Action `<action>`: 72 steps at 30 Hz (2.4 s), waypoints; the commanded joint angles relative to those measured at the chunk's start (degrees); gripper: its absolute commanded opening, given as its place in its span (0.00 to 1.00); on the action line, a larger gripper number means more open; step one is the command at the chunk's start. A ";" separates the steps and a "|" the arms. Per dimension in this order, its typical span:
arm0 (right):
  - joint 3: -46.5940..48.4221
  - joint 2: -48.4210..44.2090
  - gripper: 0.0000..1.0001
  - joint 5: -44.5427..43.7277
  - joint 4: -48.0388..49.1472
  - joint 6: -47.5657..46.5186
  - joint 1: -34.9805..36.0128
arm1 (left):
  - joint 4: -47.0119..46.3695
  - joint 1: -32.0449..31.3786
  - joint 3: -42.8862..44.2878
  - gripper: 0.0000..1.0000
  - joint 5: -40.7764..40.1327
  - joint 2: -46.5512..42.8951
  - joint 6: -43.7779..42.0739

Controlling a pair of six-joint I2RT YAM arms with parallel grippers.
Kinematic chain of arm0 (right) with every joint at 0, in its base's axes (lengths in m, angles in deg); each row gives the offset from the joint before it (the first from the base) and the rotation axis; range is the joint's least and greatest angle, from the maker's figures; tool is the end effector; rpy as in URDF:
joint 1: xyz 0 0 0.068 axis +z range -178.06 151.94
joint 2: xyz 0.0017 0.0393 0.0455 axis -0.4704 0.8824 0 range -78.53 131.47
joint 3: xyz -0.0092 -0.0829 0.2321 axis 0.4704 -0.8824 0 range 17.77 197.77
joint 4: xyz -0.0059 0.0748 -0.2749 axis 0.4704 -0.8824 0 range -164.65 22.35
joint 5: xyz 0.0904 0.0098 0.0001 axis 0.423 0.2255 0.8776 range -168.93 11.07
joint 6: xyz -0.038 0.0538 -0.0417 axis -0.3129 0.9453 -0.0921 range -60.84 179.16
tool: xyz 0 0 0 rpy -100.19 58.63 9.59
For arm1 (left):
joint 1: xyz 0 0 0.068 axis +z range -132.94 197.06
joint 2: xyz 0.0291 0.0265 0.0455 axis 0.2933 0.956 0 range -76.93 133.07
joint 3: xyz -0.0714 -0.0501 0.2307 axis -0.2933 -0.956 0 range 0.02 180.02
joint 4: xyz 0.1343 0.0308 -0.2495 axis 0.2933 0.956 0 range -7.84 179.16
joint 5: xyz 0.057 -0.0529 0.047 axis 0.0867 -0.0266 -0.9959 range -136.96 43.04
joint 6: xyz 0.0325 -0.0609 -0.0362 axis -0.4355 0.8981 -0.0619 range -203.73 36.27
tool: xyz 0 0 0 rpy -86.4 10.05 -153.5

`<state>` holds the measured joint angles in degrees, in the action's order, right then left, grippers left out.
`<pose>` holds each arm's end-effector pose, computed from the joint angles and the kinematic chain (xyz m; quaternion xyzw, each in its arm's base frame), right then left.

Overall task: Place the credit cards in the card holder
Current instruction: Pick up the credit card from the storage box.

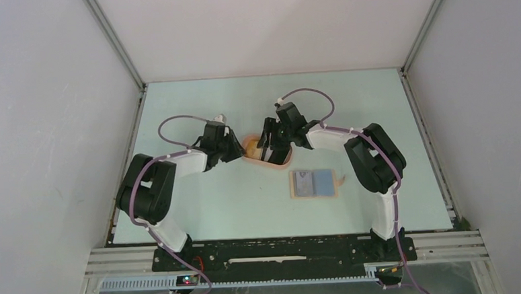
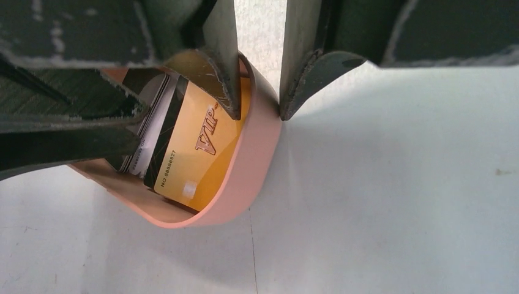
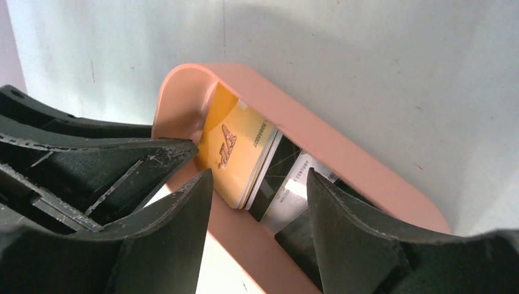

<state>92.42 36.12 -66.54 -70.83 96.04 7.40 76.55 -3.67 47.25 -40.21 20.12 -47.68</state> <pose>0.3709 0.2817 0.1060 -0.0316 0.9128 0.3131 0.2605 0.3428 -0.1381 0.0832 -0.1000 0.9145 -0.2323 0.3158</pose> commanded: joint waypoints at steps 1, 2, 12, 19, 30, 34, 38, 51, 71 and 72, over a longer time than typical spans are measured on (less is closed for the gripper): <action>1.90 0.37 0.67 -2.23 -0.85 1.29 0.38 | -2.16 -0.90 -2.42 0.33 -0.18 -3.29 2.24; 1.90 0.59 0.67 -2.17 -0.78 1.53 0.39 | -2.27 -1.08 -2.62 0.32 -0.22 -3.40 2.38; 1.89 2.69 0.67 0.82 0.34 3.24 0.31 | -3.35 -3.11 -4.18 0.31 -0.55 -4.17 4.17; 1.43 3.30 0.66 6.28 3.53 5.62 -0.19 | -3.80 -3.66 -5.17 0.31 -0.83 -4.82 4.99; -0.80 2.54 0.64 13.94 10.81 10.17 -1.99 | -3.97 -4.22 -5.43 0.31 -1.05 -5.00 5.69; -1.92 2.90 0.63 16.39 13.48 12.72 -3.05 | -3.97 -4.41 -5.52 0.30 -1.29 -5.10 6.08; -2.32 2.54 0.63 18.36 15.51 14.05 -3.55 | -4.06 -4.58 -5.58 0.30 -1.38 -5.08 6.47; 0.49 4.89 0.62 16.57 10.40 11.72 -2.06 | -4.06 -4.93 -5.59 0.30 -1.39 -5.47 7.10; 3.42 7.65 0.57 16.94 6.84 10.62 -1.50 | -4.33 -5.37 -6.07 0.30 -1.73 -5.61 7.54; 3.94 7.62 0.57 15.60 5.00 9.50 -1.50 | -4.34 -5.37 -6.13 0.30 -1.85 -5.60 7.54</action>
<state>92.81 43.49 -44.58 -58.09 110.67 5.43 73.40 -8.02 42.20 -44.21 16.67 -41.04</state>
